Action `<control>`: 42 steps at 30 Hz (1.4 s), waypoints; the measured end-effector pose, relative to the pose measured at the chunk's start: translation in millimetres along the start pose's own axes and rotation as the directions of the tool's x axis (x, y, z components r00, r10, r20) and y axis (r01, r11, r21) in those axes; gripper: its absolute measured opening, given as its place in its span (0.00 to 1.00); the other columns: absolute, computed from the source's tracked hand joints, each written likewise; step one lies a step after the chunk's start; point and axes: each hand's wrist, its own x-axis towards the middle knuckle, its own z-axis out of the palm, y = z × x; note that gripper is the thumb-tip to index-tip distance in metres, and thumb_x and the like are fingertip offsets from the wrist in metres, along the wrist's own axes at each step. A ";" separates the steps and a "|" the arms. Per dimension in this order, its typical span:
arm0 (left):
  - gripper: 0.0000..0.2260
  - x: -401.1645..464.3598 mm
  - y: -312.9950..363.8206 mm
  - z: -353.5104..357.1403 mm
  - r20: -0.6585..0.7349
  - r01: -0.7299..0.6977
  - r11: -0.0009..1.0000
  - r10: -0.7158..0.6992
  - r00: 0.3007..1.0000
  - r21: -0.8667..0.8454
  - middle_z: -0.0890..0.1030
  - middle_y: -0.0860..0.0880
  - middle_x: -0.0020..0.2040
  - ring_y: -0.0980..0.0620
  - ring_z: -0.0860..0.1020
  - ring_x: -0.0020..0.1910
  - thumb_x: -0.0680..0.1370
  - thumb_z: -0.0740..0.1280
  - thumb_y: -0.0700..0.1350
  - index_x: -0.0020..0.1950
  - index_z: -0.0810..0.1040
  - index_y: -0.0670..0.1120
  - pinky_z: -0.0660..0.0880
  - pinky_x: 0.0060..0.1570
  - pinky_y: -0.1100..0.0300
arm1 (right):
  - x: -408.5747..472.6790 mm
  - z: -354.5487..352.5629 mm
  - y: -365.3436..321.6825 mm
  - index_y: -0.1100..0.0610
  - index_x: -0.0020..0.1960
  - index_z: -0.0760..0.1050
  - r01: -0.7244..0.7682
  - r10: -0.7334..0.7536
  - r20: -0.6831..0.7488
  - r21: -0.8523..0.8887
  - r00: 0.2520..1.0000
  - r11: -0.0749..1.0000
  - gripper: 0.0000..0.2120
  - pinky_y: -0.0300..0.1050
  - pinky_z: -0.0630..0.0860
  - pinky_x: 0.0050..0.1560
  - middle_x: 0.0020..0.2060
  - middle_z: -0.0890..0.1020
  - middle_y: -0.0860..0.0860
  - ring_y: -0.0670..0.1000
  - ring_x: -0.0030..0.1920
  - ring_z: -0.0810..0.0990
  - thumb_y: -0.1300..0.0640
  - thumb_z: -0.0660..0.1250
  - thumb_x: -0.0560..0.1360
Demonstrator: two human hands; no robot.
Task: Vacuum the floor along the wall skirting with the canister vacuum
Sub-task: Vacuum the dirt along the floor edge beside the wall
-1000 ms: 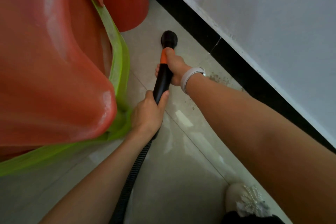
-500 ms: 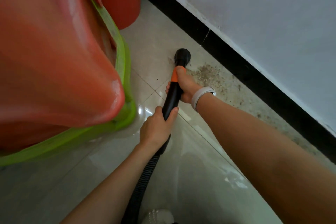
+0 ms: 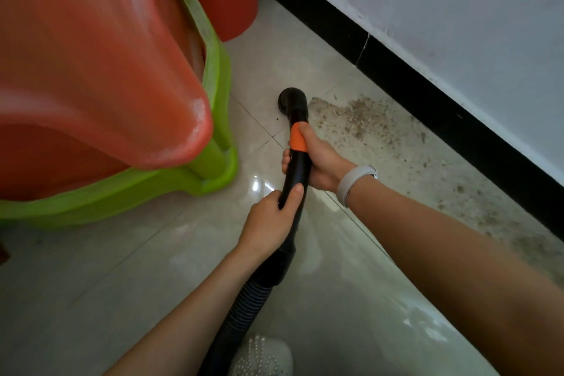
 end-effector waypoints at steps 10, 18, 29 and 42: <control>0.24 -31.0 -4.2 2.7 0.086 0.138 0.975 -0.125 0.988 -0.173 0.78 0.42 0.29 0.44 0.78 0.26 0.79 0.55 0.61 0.41 0.73 0.41 0.74 0.30 0.58 | -35.1 6.9 32.0 0.60 0.47 0.65 -0.034 0.034 0.010 -0.042 0.999 0.999 0.16 0.41 0.76 0.28 0.32 0.72 0.55 0.51 0.28 0.73 0.45 0.57 0.80; 0.23 -48.1 -21.4 -7.6 0.097 0.153 0.973 -0.138 0.986 -0.174 0.77 0.41 0.27 0.45 0.76 0.24 0.80 0.53 0.58 0.39 0.71 0.41 0.73 0.28 0.59 | -40.6 23.1 55.9 0.60 0.47 0.65 -0.021 0.018 -0.026 -0.087 0.999 0.996 0.16 0.42 0.76 0.28 0.32 0.71 0.56 0.52 0.28 0.72 0.47 0.56 0.81; 0.20 -40.2 -20.1 2.4 0.099 0.095 0.994 -0.088 0.991 -0.061 0.77 0.44 0.30 0.51 0.76 0.24 0.79 0.56 0.60 0.43 0.73 0.43 0.72 0.26 0.63 | -37.9 -0.5 41.4 0.64 0.51 0.66 0.081 -0.092 -0.129 -0.089 0.987 0.993 0.17 0.47 0.79 0.31 0.34 0.74 0.58 0.55 0.30 0.76 0.47 0.58 0.80; 0.19 -66.0 -65.3 -26.4 0.056 0.077 0.995 -0.074 0.996 -0.059 0.77 0.44 0.26 0.45 0.76 0.24 0.81 0.54 0.55 0.41 0.72 0.42 0.74 0.29 0.56 | -34.7 42.1 85.8 0.60 0.53 0.64 0.103 -0.135 -0.128 -0.231 0.983 0.967 0.15 0.49 0.78 0.33 0.35 0.72 0.56 0.52 0.26 0.76 0.47 0.58 0.80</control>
